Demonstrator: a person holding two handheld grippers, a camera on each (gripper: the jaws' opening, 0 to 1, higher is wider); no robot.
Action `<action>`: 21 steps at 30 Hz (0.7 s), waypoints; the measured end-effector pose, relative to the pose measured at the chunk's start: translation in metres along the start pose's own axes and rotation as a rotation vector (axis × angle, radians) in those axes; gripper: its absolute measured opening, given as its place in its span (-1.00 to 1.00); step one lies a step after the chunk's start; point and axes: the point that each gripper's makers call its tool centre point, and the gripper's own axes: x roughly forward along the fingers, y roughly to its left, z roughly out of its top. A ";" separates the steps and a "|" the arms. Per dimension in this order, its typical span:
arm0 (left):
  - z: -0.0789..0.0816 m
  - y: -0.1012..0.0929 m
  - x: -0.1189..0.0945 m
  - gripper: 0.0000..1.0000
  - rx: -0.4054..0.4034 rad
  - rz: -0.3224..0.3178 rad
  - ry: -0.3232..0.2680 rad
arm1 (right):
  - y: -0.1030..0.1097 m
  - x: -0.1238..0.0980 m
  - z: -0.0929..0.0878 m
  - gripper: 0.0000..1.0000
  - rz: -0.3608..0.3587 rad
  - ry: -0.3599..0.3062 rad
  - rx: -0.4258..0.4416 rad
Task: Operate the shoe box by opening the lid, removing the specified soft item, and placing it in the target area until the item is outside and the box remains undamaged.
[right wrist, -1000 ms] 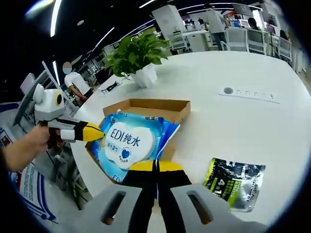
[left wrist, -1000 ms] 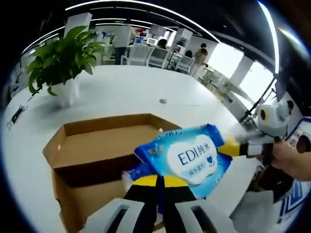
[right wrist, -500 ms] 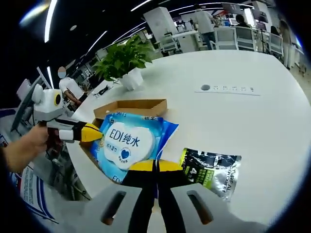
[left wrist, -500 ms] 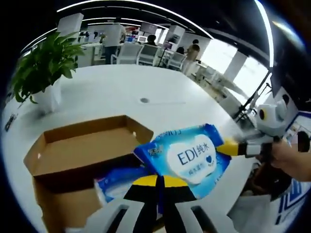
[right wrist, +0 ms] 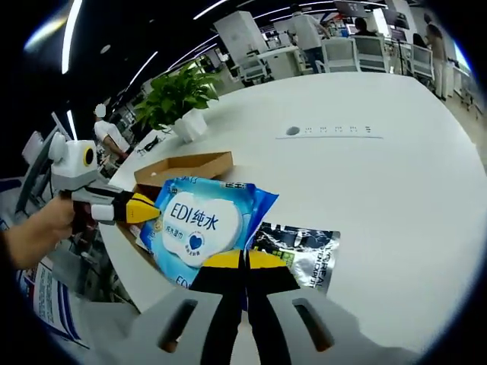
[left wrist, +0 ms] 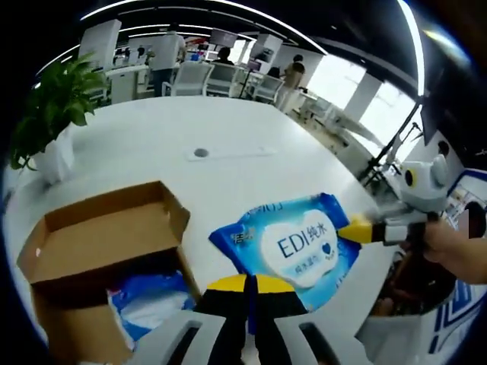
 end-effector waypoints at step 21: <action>-0.014 -0.032 0.065 -1.00 -0.012 -0.024 0.084 | -0.065 -0.003 -0.023 -1.00 -0.021 0.063 0.034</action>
